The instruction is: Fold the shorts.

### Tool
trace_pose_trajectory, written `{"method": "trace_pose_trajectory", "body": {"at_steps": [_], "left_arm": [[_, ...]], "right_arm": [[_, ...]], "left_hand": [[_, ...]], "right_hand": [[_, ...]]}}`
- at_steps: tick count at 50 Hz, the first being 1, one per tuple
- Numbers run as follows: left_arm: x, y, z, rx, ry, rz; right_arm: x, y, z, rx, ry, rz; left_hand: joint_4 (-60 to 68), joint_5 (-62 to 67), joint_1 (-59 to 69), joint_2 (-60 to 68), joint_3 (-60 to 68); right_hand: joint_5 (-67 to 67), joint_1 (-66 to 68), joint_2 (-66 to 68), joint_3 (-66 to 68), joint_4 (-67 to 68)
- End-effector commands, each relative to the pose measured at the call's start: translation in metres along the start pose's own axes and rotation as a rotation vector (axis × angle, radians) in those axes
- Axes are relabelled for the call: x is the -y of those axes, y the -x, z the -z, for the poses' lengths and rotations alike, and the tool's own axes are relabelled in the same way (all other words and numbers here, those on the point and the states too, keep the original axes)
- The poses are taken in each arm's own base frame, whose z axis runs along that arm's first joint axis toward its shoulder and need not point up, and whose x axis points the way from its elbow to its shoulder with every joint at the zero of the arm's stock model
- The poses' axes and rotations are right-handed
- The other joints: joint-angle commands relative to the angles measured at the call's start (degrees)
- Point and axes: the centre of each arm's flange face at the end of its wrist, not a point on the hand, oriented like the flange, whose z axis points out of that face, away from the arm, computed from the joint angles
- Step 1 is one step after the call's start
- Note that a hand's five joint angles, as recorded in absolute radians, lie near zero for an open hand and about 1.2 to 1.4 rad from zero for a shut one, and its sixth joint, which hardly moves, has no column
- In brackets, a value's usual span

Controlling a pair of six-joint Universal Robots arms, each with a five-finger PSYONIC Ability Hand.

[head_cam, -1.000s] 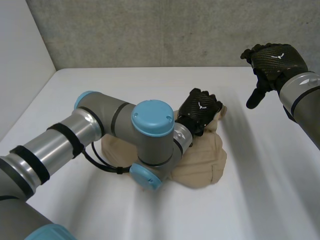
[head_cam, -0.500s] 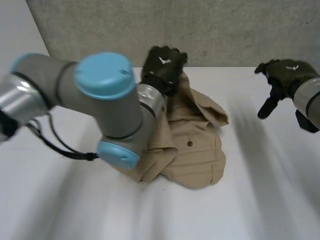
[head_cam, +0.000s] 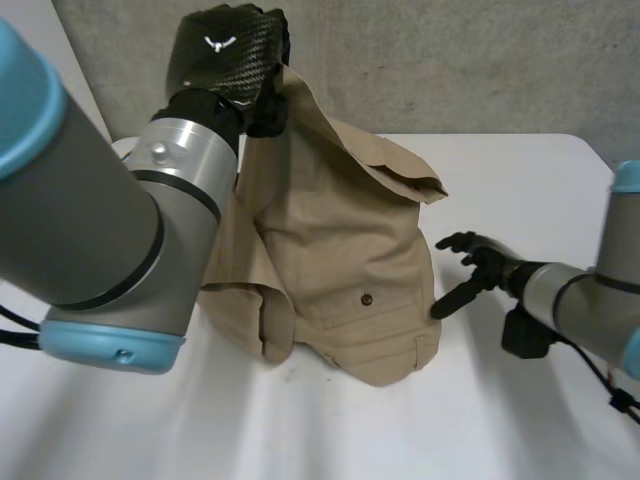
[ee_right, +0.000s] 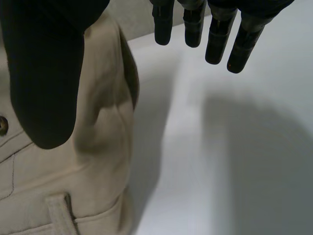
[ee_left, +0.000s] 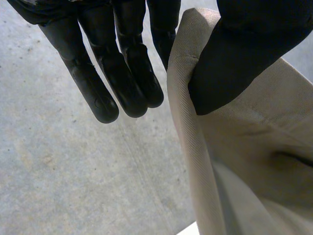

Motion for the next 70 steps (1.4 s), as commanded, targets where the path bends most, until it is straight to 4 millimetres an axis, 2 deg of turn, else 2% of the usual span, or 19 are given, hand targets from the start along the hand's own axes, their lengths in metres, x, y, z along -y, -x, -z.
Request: {"method": "trace_pose_trajectory", "body": {"at_steps": [1,3,5,7,9,11,14,17,21,30,32,34,38,43,46,49,55,60,70], "left_arm": [[0.010,0.003,0.006,-0.001,-0.020,0.025],[0.011,0.003,0.006,-0.001,-0.021,0.027],[0.016,0.005,0.005,0.005,-0.037,0.033],[0.017,0.008,0.003,0.013,-0.045,0.034],[0.019,0.013,-0.001,0.030,-0.059,0.038],[0.019,0.028,-0.011,0.078,-0.085,0.038],[0.021,0.055,-0.026,0.155,-0.133,0.052],[0.021,0.081,-0.036,0.223,-0.163,0.082],[0.008,0.110,-0.044,0.288,-0.149,0.145],[-0.089,0.115,-0.024,0.318,0.134,0.230],[-0.140,0.108,-0.005,0.322,0.298,0.218],[-0.152,0.107,0.000,0.323,0.338,0.212],[-0.193,0.100,0.028,0.322,0.518,0.195],[-0.174,0.097,0.034,0.307,0.536,0.191],[-0.120,0.098,0.035,0.296,0.422,0.203],[-0.095,0.097,0.039,0.288,0.354,0.217],[-0.078,0.084,0.049,0.243,0.318,0.218],[-0.077,0.072,0.049,0.204,0.306,0.220],[-0.130,0.061,0.023,0.132,0.416,0.114]], "right_arm": [[-0.019,0.019,-0.020,0.039,0.031,0.013],[-0.020,0.019,-0.022,0.035,0.033,0.012],[-0.018,0.027,-0.026,0.053,0.018,0.013],[-0.004,0.031,-0.025,0.069,-0.041,0.016],[0.005,0.035,-0.024,0.084,-0.078,0.023],[0.056,0.061,-0.004,0.160,-0.311,0.083],[0.082,0.073,0.011,0.188,-0.436,0.116],[0.135,0.098,0.049,0.199,-0.702,0.250],[0.151,0.110,0.068,0.161,-0.791,0.400],[0.088,0.132,0.064,0.138,-0.629,0.701],[0.070,0.136,0.063,0.156,-0.581,0.732],[0.043,0.136,0.055,0.158,-0.507,0.807],[0.031,0.131,0.048,0.121,-0.469,0.875],[0.014,0.132,0.047,0.101,-0.438,0.966],[0.001,0.140,0.051,0.127,-0.426,0.999],[-0.004,0.144,0.054,0.133,-0.424,1.019],[-0.007,0.147,0.059,0.130,-0.432,1.058],[-0.014,0.152,0.063,0.152,-0.430,1.068],[0.001,0.158,0.103,0.148,-0.532,1.131]], "left_hand": [[11.2,15.2,14.9,11.5,11.8],[11.2,15.2,14.9,11.5,11.8],[11.2,15.2,14.9,11.5,11.8],[11.2,15.2,14.9,11.5,11.8],[11.2,15.2,14.9,11.5,11.8],[11.2,15.2,14.9,11.5,11.8],[11.2,15.2,14.9,11.5,11.8],[11.2,15.2,14.9,11.5,11.8],[11.2,15.2,14.9,11.5,11.8],[11.2,15.2,14.9,11.5,11.8],[-8.3,-4.4,-4.7,-8.0,-7.7],[-14.2,-10.3,-10.6,-14.0,-13.6],[-31.4,-27.5,-27.8,-31.2,-30.8],[-42.2,-38.3,-38.6,-42.0,-41.6],[-47.9,-44.0,-44.3,-47.7,-47.3],[-48.3,-44.4,-44.6,-48.0,-47.7],[-48.1,-44.2,-44.5,-47.8,-47.5],[-48.0,-44.0,-44.3,-47.7,-47.3],[-47.3,-43.3,-43.6,-47.0,-46.7]], "right_hand": [[-1.9,2.7,-0.2,-0.4,-1.3],[4.3,8.9,5.9,5.8,4.8],[57.6,62.2,59.2,59.1,58.1],[66.2,70.8,67.8,67.7,66.7],[66.3,70.9,67.9,67.8,66.8],[66.3,70.9,67.9,67.8,66.8],[66.3,70.9,67.9,67.8,66.8],[66.3,70.9,67.9,67.8,66.8],[66.3,70.9,67.9,67.8,66.8],[66.3,70.9,67.9,67.8,66.8],[66.3,70.9,67.9,67.8,66.8],[66.3,70.9,67.9,67.8,66.8],[66.3,70.9,67.9,67.8,66.8],[66.3,70.9,67.9,67.8,66.8],[66.3,70.9,67.9,67.8,66.8],[66.3,70.9,67.9,67.8,66.8],[66.3,70.9,67.9,67.8,66.8],[66.3,70.9,67.9,67.8,66.8],[66.3,70.9,67.9,67.8,66.8]]}}
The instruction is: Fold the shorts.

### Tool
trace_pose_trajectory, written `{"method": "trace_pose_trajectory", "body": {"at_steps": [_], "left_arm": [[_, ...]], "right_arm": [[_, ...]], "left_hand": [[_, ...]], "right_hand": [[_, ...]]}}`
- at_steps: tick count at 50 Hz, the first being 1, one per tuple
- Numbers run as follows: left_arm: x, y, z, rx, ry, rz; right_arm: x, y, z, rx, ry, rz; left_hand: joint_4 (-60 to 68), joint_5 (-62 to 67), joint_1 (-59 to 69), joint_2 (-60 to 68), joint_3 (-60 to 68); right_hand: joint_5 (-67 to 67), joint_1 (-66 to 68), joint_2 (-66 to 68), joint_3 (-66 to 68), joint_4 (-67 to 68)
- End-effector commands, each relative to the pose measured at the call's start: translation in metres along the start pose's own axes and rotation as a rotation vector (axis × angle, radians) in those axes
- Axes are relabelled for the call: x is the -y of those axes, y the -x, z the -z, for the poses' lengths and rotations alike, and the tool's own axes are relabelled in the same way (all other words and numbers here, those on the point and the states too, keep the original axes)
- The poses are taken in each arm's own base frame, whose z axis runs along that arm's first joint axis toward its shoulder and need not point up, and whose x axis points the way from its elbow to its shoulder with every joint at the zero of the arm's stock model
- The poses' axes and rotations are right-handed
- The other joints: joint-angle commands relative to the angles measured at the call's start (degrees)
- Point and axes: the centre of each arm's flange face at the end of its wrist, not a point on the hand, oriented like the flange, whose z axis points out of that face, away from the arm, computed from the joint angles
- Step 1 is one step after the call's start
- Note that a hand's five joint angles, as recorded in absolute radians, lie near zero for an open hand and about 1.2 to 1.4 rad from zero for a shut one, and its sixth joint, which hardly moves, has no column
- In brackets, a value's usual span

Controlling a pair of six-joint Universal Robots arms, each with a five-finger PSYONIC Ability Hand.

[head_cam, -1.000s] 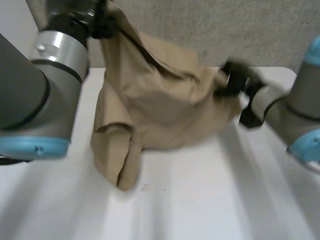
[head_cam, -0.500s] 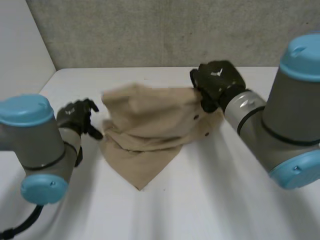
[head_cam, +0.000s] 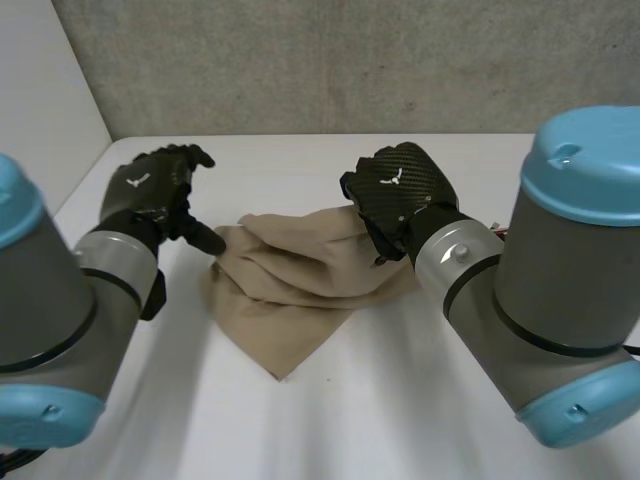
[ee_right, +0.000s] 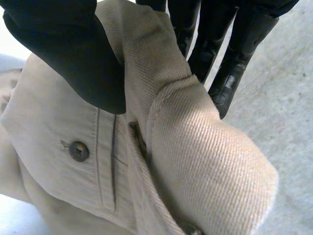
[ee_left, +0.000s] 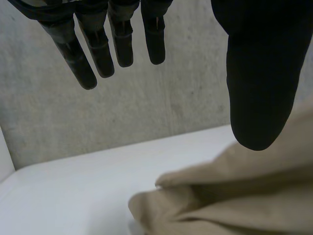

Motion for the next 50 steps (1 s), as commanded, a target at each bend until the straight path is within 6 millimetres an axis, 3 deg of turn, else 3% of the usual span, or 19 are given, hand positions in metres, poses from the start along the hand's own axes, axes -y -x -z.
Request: {"method": "trace_pose_trajectory", "body": {"at_steps": [1,7,14,17,23,32,37,41,50], "left_arm": [[-0.029,-0.006,-0.028,-0.047,0.067,-0.120],[-0.041,-0.015,-0.044,-0.105,0.069,-0.204],[-0.046,-0.020,-0.055,-0.116,0.062,-0.207],[-0.059,-0.026,-0.062,-0.132,0.082,-0.214],[-0.067,-0.028,-0.070,-0.134,0.086,-0.213],[-0.058,-0.032,-0.070,-0.144,0.062,-0.213],[-0.035,-0.036,-0.060,-0.155,0.017,-0.209],[-0.029,-0.036,-0.055,-0.159,0.000,-0.206],[-0.036,-0.041,-0.060,-0.220,0.010,-0.208]], "right_arm": [[0.019,-0.010,0.020,-0.025,-0.058,0.056],[0.032,-0.016,0.036,-0.039,-0.094,0.060],[0.038,-0.019,0.048,-0.050,-0.112,0.061],[0.041,-0.021,0.052,-0.055,-0.120,0.061],[0.039,-0.020,0.057,-0.051,-0.112,0.072],[0.024,-0.014,0.056,-0.033,-0.064,0.153],[0.021,-0.014,0.056,-0.031,-0.053,0.160],[0.021,-0.013,0.056,-0.030,-0.055,0.162],[0.022,-0.012,0.057,-0.029,-0.063,0.156]], "left_hand": [[1.3,1.8,0.2,1.3,1.1],[1.1,1.7,0.1,1.2,1.0],[2.1,2.7,1.1,2.2,2.0],[3.1,3.7,2.1,3.2,3.0],[6.2,6.7,5.1,6.2,6.0],[11.4,11.9,10.3,11.4,11.2],[11.2,11.8,10.2,11.3,11.1],[10.9,11.4,9.8,10.9,10.7],[11.0,11.6,10.0,11.1,10.9]], "right_hand": [[14.5,25.8,13.4,12.2,11.8],[14.5,25.8,13.4,12.2,11.8],[14.5,25.8,13.4,12.2,11.8],[14.5,25.8,13.4,12.2,11.8],[14.5,25.8,13.4,12.2,11.8],[14.5,25.8,13.4,12.2,11.8],[14.5,25.8,13.4,12.2,11.8],[14.5,25.8,13.4,12.2,11.8],[14.5,25.8,13.4,12.2,11.8]]}}
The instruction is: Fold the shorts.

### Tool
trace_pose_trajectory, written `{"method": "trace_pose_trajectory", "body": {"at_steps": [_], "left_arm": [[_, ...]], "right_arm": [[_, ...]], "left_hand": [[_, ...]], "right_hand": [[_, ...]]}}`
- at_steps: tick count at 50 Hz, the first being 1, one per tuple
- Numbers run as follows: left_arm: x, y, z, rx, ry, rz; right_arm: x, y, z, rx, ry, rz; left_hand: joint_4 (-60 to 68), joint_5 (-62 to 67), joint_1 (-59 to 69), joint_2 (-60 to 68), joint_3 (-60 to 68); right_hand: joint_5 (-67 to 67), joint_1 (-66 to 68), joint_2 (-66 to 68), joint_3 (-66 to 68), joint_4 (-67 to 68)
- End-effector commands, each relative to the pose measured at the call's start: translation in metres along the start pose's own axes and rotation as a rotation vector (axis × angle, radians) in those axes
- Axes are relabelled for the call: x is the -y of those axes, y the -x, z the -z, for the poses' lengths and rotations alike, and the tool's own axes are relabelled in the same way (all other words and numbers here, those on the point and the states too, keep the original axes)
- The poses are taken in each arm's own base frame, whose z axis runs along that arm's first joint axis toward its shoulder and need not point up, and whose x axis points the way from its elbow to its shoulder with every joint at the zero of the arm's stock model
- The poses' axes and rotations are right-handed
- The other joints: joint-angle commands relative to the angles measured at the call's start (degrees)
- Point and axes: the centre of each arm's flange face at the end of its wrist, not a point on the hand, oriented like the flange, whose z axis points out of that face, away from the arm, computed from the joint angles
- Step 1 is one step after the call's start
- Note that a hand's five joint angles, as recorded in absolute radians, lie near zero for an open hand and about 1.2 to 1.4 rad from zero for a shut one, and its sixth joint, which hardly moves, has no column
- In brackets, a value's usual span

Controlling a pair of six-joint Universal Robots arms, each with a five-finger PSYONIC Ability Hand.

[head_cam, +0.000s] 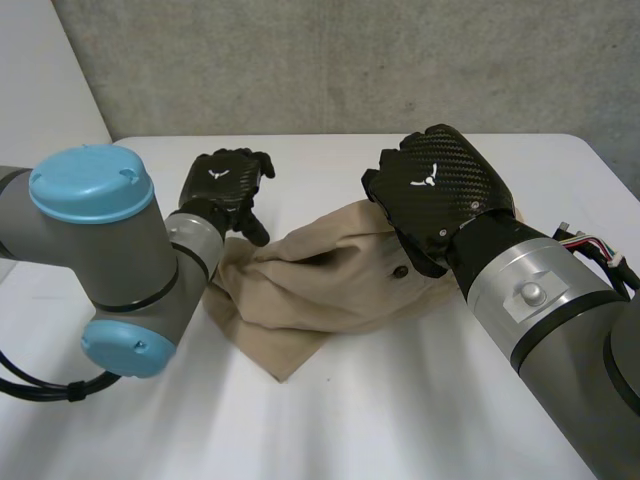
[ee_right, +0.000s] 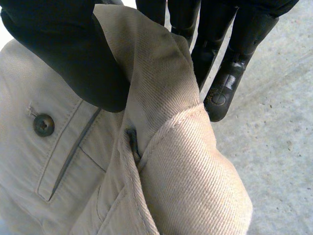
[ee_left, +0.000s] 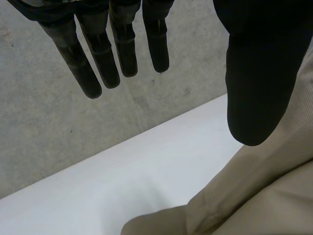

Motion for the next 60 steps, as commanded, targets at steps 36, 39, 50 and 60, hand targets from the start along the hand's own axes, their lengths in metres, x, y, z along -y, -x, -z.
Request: {"method": "trace_pose_trajectory", "body": {"at_steps": [36,39,50,60], "left_arm": [[-0.032,-0.012,0.007,-0.072,0.114,-0.009],[-0.033,-0.011,0.008,-0.070,0.121,-0.009],[-0.040,-0.010,0.013,-0.070,0.148,-0.014],[-0.043,-0.010,0.015,-0.071,0.157,-0.017]], "right_arm": [[0.006,-0.008,-0.008,-0.036,-0.022,-0.009],[0.006,-0.008,-0.008,-0.035,-0.023,-0.009],[0.007,-0.010,-0.009,-0.042,-0.025,-0.012],[0.010,-0.012,-0.008,-0.048,-0.036,-0.014]], "left_hand": [[4.5,4.5,4.8,4.8,4.7],[4.5,4.5,4.8,4.8,4.7],[4.3,4.3,4.6,4.7,4.6],[4.1,4.1,4.4,4.5,4.4]], "right_hand": [[14.5,25.8,13.4,12.2,11.8],[14.5,25.8,13.4,12.2,11.8],[14.5,25.8,13.4,12.2,11.8],[14.5,25.8,13.4,12.2,11.8]]}}
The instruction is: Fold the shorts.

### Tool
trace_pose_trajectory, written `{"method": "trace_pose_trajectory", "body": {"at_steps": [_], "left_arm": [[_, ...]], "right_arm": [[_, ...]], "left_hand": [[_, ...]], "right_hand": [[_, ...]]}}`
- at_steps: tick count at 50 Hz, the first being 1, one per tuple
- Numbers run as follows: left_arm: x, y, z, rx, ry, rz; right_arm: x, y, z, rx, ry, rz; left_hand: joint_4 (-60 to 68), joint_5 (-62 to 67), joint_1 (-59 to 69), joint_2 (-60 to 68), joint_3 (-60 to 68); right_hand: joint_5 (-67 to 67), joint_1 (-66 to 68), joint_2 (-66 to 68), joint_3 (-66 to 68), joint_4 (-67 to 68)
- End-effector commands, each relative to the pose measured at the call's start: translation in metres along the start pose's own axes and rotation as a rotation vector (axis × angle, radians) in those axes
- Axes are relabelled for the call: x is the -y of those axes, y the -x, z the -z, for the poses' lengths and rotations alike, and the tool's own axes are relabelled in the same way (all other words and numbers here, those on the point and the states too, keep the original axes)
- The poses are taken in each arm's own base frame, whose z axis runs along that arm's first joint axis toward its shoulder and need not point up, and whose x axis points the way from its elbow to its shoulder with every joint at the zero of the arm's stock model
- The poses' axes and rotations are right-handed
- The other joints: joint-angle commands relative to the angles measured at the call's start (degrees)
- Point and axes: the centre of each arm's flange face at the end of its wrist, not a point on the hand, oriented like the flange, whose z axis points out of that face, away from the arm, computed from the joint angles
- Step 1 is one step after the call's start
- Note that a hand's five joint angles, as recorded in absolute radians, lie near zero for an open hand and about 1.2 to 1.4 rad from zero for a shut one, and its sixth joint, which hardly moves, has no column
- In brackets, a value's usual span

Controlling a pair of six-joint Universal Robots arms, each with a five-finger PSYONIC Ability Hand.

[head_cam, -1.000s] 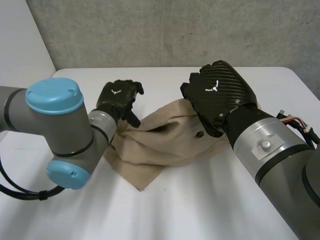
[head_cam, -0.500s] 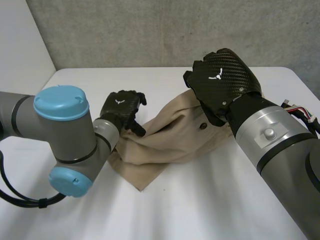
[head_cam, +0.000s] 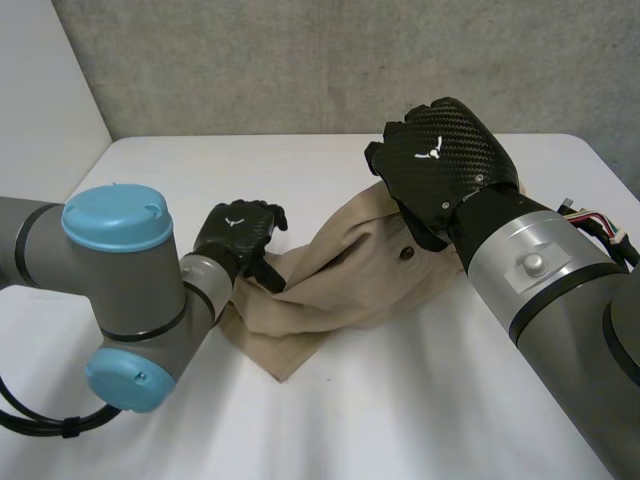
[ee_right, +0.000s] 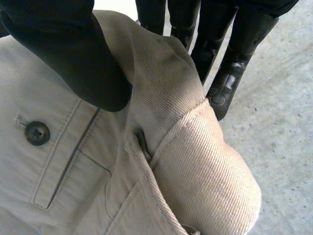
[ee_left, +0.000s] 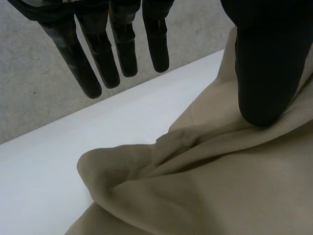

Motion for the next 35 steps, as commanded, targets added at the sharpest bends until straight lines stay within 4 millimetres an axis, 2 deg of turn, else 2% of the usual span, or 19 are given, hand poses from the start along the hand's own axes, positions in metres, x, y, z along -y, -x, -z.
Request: {"method": "trace_pose_trajectory", "body": {"at_steps": [1,8,12,13,14,16,17,18,22,23,24,25,26,27,29,31,32,34,35], "left_arm": [[-0.001,0.000,0.001,0.000,0.001,-0.001],[0.003,0.001,-0.004,0.002,-0.025,0.000],[0.001,-0.003,-0.022,-0.015,-0.047,-0.002],[-0.008,-0.008,-0.030,-0.036,-0.030,-0.004],[-0.008,-0.008,-0.030,-0.036,-0.030,-0.004],[-0.023,-0.018,-0.045,-0.082,-0.005,-0.005],[-0.024,-0.021,-0.047,-0.091,-0.006,-0.007],[-0.024,-0.024,-0.047,-0.098,-0.006,-0.008],[-0.010,-0.021,-0.047,-0.083,-0.042,-0.001],[0.004,-0.019,-0.043,-0.077,-0.074,-0.001],[0.004,-0.019,-0.043,-0.077,-0.074,-0.001],[0.029,-0.002,-0.037,-0.029,-0.128,0.006],[0.038,0.007,-0.035,-0.001,-0.147,0.010],[0.038,0.007,-0.035,-0.001,-0.147,0.010],[0.056,0.035,-0.029,0.080,-0.182,0.023],[0.062,0.041,-0.026,0.100,-0.195,0.025],[0.087,0.056,-0.005,0.139,-0.247,0.038],[0.097,0.057,0.009,0.144,-0.263,0.033],[0.097,0.057,0.009,0.144,-0.263,0.033]], "right_arm": [[0.003,-0.002,0.001,-0.006,-0.010,-0.001],[0.005,-0.002,0.002,-0.004,-0.017,-0.003],[0.007,-0.002,0.002,-0.005,-0.022,-0.003],[0.006,-0.004,0.001,-0.011,-0.021,-0.004],[0.006,-0.004,0.001,-0.011,-0.021,-0.004],[0.009,-0.007,-0.001,-0.023,-0.029,-0.008],[0.009,-0.007,-0.001,-0.023,-0.030,-0.008],[0.010,-0.008,-0.001,-0.026,-0.031,-0.008],[0.011,-0.010,-0.003,-0.035,-0.034,-0.011],[0.011,-0.010,-0.003,-0.035,-0.034,-0.011],[0.010,-0.010,-0.004,-0.038,-0.030,-0.011],[0.010,-0.011,-0.004,-0.039,-0.029,-0.011],[0.010,-0.011,-0.004,-0.041,-0.028,-0.009],[0.010,-0.011,-0.004,-0.042,-0.027,-0.009],[0.009,-0.012,-0.005,-0.046,-0.024,-0.009],[0.008,-0.014,-0.005,-0.050,-0.023,-0.009],[0.008,-0.014,-0.005,-0.050,-0.020,-0.008],[0.007,-0.014,-0.005,-0.051,-0.018,-0.008],[0.007,-0.014,-0.005,-0.051,-0.016,-0.008]], "left_hand": [[4.2,4.1,4.4,4.5,4.4],[4.5,4.5,4.8,4.8,4.7],[11.5,11.5,11.8,11.9,11.8],[21.5,21.5,21.8,21.9,21.8],[21.6,21.6,21.9,22.0,21.9],[46.6,46.6,46.9,46.9,46.8],[53.0,53.0,53.3,53.4,53.2],[53.1,53.1,53.4,53.4,53.3],[53.1,53.1,53.4,53.4,53.3],[53.1,53.1,53.4,53.4,53.3],[53.1,53.1,53.4,53.4,53.3],[53.1,53.1,53.4,53.4,53.3],[53.1,53.1,53.4,53.4,53.3],[53.1,53.1,53.4,53.4,53.3],[53.1,53.1,53.4,53.4,53.3],[53.1,53.1,53.4,53.4,53.3],[53.1,53.1,53.4,53.4,53.3],[53.1,53.1,53.4,53.4,53.3],[53.1,53.1,53.4,53.4,53.3]], "right_hand": [[14.5,25.8,13.3,12.2,11.8],[14.5,25.8,13.3,12.2,11.8],[14.5,25.8,13.3,12.2,11.8],[14.5,25.8,13.3,12.2,11.8],[14.5,25.8,13.3,12.2,11.8],[14.5,25.8,13.3,12.2,11.8],[14.5,25.8,13.3,12.2,11.8],[14.5,25.8,13.3,12.2,11.8],[14.5,25.8,13.3,12.2,11.8],[14.5,25.8,13.3,12.2,11.8],[14.5,25.8,13.3,12.2,11.8],[14.5,25.8,13.3,12.2,11.8],[14.5,25.8,13.3,12.2,11.8],[14.5,25.8,13.3,12.2,11.8],[14.5,25.8,13.3,12.2,11.8],[14.5,25.8,13.3,12.2,11.8],[14.5,25.8,13.3,12.2,11.8],[14.5,25.8,13.3,12.2,11.8],[14.5,25.8,13.3,12.2,11.8]]}}
